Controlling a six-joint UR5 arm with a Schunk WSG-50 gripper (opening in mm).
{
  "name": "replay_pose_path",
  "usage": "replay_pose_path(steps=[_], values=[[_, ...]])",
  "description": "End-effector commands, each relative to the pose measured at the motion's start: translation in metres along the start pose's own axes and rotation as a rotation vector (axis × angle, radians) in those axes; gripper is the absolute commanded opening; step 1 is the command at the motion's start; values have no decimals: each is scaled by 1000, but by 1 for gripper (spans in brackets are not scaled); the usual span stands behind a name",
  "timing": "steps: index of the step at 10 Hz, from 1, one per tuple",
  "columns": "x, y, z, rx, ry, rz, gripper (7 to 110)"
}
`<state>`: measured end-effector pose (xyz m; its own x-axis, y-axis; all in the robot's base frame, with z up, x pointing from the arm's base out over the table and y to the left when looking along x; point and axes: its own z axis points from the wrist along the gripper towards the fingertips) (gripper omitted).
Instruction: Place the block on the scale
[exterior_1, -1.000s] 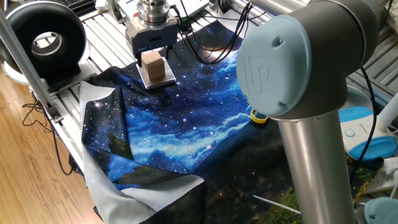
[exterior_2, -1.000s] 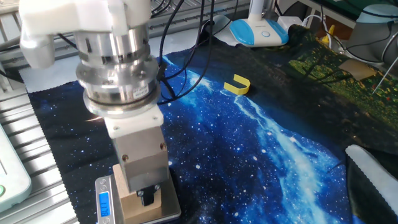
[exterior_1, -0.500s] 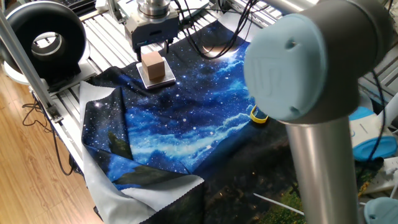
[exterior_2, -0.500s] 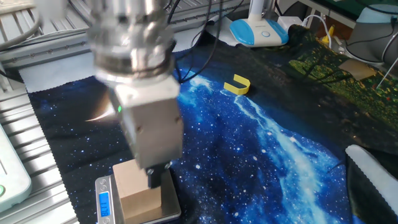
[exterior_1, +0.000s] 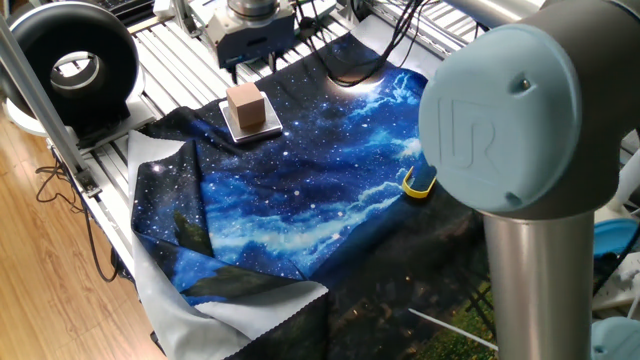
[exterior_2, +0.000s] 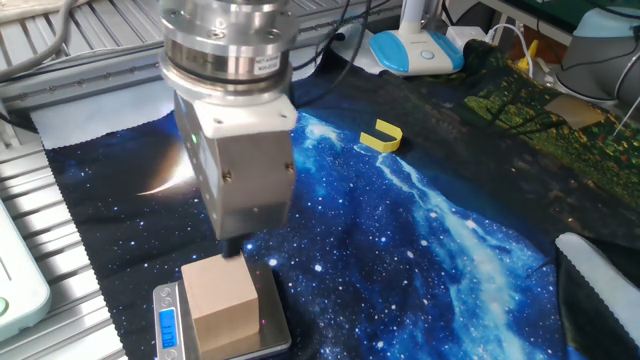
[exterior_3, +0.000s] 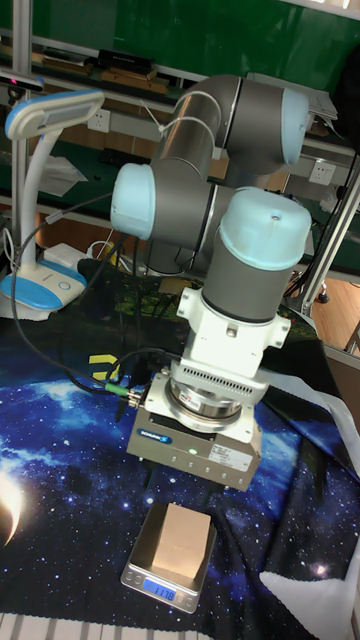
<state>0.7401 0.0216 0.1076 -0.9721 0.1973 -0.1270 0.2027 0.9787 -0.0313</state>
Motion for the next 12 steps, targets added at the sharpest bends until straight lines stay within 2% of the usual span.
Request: replay_pose_path(steps=[1,3,7,8,10,12], values=[[-12,-7,4,13,-24,5,22],[-13,-12,6,-12,-39,-14,22],[7,-21,-4,-2,-29,-21,22],[11,-20,-5,-4,-24,-17,7],[16,-21,-7,1,-15,-21,7],[29,-24,-12,8,5,-33,7]])
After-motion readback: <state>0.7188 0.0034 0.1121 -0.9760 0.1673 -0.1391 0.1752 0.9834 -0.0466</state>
